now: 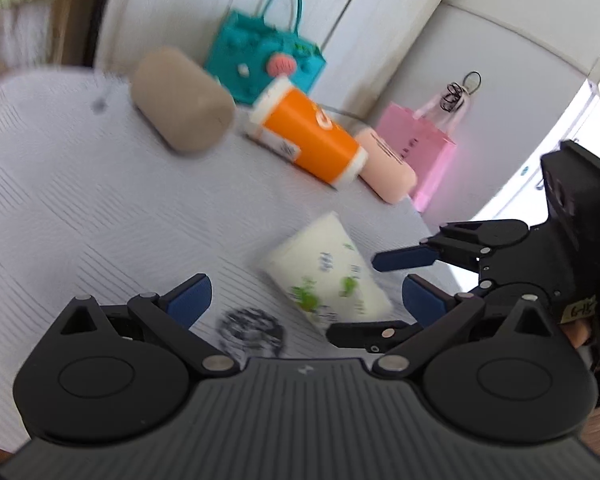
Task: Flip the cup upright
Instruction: 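Rotate the right gripper to tip the white paper cup upright, rim up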
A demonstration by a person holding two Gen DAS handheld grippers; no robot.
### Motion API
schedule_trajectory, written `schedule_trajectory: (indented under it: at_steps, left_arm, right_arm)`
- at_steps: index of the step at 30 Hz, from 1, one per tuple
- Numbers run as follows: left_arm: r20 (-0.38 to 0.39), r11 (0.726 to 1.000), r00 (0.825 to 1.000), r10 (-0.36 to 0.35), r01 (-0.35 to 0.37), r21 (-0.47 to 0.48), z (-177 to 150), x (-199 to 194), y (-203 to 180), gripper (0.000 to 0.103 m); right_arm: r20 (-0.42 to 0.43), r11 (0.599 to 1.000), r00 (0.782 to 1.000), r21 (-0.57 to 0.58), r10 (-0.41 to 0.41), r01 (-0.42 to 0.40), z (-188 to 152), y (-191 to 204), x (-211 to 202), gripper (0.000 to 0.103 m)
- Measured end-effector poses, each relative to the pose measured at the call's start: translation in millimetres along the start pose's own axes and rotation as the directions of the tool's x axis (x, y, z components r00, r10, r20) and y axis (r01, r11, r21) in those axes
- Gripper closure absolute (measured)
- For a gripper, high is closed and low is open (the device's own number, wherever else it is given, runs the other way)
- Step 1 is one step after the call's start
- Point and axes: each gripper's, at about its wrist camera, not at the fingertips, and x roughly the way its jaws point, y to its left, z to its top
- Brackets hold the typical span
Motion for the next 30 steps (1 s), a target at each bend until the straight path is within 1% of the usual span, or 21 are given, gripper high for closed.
schedule_trajectory:
  at_steps: [2, 3, 6, 8, 13, 16, 21, 23, 26, 27, 28, 29, 30]
  left_arm:
    - [-0.033, 0.999, 0.999, -0.024, 0.022, -0.045, -1, 9, 3, 0.000]
    - [-0.043, 0.998, 0.999, -0.028, 0.025, -0.053, -1, 12, 3, 0.002]
    - [-0.070, 0.995, 0.995, -0.070, 0.065, -0.071, -4, 21, 1, 0.002]
    - [-0.089, 0.994, 0.993, -0.082, 0.074, -0.083, -5, 28, -1, 0.002]
    - [-0.101, 0.989, 0.990, -0.094, 0.081, -0.123, -7, 38, -1, 0.004]
    - [-0.096, 0.984, 0.990, -0.099, 0.083, -0.161, -8, 42, 3, 0.007]
    - [-0.071, 0.963, 0.991, -0.113, 0.091, -0.253, -10, 44, 15, 0.007]
    - [-0.066, 0.958, 0.991, -0.114, 0.092, -0.270, -9, 44, 17, 0.009]
    - [-0.078, 0.960, 0.990, -0.122, 0.097, -0.263, -10, 46, 15, 0.013]
    - [-0.075, 0.958, 0.989, -0.128, 0.103, -0.269, -10, 45, 15, 0.015]
    - [-0.073, 0.955, 0.988, -0.134, 0.110, -0.275, -11, 45, 16, 0.017]
    - [-0.072, 0.955, 0.988, -0.139, 0.114, -0.275, -12, 46, 17, 0.023]
    - [-0.072, 0.957, 0.988, -0.137, 0.113, -0.266, -12, 47, 17, 0.027]
  right_arm:
    - [0.010, 1.000, 1.000, 0.011, 0.023, -0.023, -5, -4, -5, 0.014]
    - [0.015, 1.000, 0.999, 0.011, 0.029, -0.030, -7, -5, -7, 0.014]
    - [0.022, 0.999, 0.999, -0.004, 0.040, -0.040, -11, -7, -12, 0.014]
    - [0.024, 0.999, 0.999, -0.012, 0.047, -0.047, -14, -7, -14, 0.014]
    - [0.033, 0.998, 0.997, -0.024, 0.065, -0.064, -16, -8, -15, 0.014]
    - [0.038, 0.997, 0.997, -0.027, 0.074, -0.073, -15, -9, -13, 0.014]
    - [0.052, 0.995, 0.994, -0.013, 0.096, -0.095, -10, -14, -11, 0.014]
    - [0.057, 0.992, 0.990, 0.004, 0.127, -0.127, -7, -17, -10, 0.014]
    - [0.062, 0.986, 0.984, 0.025, 0.165, -0.167, -2, -19, -7, 0.015]
    - [0.061, 0.984, 0.983, 0.031, 0.175, -0.177, -1, -17, -6, 0.017]
    - [0.059, 0.982, 0.981, 0.026, 0.184, -0.186, -1, -15, -5, 0.024]
    - [0.061, 0.983, 0.982, 0.018, 0.181, -0.183, -1, -11, -5, 0.028]
    - [0.062, 0.984, 0.983, 0.012, 0.175, -0.176, -1, -8, -4, 0.032]
